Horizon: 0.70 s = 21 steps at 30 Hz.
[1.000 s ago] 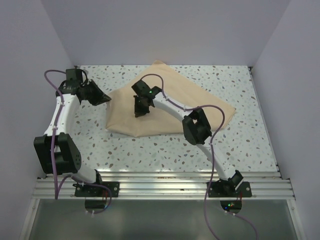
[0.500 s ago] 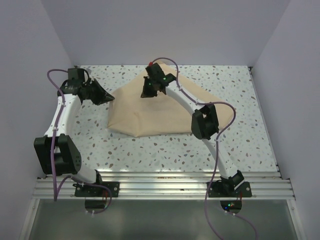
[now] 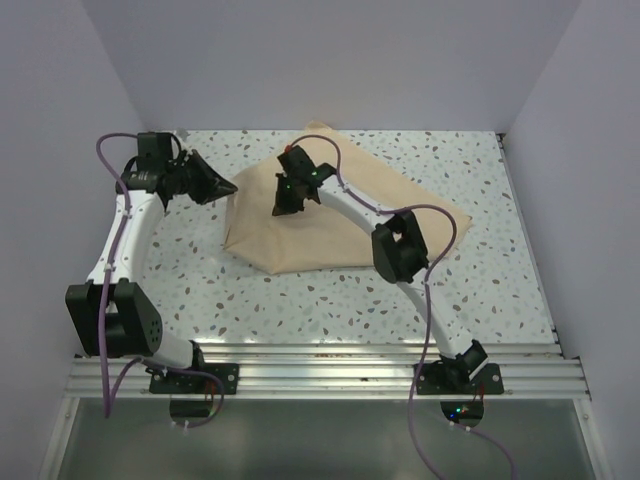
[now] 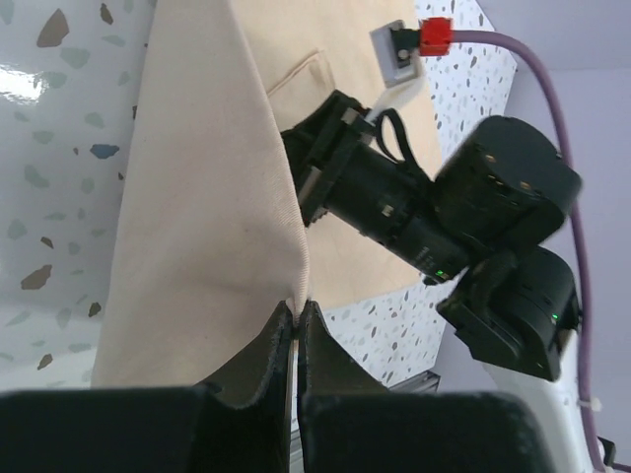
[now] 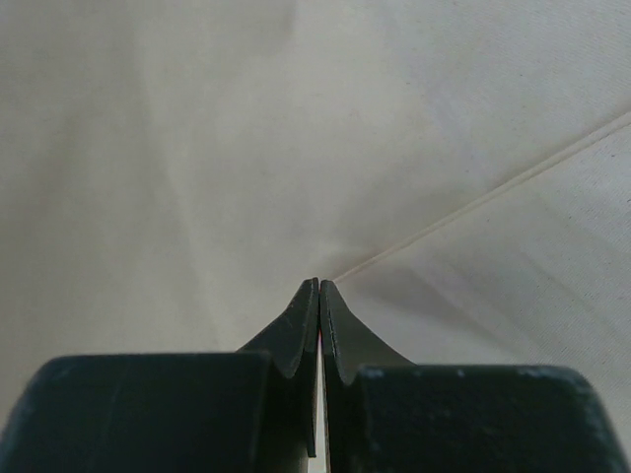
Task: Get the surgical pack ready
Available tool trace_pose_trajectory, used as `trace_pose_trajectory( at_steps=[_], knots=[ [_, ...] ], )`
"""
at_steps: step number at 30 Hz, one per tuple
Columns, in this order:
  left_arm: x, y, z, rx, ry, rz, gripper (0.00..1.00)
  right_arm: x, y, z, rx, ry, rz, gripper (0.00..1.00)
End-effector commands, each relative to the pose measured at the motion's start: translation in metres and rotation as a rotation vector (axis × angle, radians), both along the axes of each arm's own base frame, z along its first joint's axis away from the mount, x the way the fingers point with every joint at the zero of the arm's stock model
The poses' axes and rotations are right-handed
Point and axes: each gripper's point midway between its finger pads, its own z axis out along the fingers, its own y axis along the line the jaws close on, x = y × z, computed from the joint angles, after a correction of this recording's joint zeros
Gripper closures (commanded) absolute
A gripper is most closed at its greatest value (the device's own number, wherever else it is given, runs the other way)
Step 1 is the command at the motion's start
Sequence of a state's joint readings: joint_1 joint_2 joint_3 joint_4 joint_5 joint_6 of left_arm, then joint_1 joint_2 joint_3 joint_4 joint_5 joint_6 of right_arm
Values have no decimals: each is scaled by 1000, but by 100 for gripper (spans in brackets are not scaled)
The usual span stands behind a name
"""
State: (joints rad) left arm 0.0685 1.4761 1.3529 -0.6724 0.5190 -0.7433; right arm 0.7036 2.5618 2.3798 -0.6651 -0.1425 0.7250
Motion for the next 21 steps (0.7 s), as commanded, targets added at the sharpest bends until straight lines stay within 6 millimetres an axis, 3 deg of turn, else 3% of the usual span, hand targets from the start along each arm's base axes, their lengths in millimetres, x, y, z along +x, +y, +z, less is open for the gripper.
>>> trace_pose_trajectory(
  at_steps=[1,7,10,13,17,21],
  knots=[
    [6,-17,46,-61,-127,-33,100,11,-5,-11,0,0,-11,100],
    [11,-32,53,-89,-136,-46,100,36,-22,38,65,-79,-43,100],
    [15,-47,53,-99,-135,-71,100,51,-44,63,79,-116,-74,100],
    [18,-64,55,-110,-138,-101,100,59,-79,69,40,-114,-114,100],
    [24,-84,59,-123,-142,-133,100,64,-132,45,-53,-80,-164,100],
    [30,-107,58,-133,-135,-173,100,58,-161,12,-100,-4,-186,100]
  ],
)
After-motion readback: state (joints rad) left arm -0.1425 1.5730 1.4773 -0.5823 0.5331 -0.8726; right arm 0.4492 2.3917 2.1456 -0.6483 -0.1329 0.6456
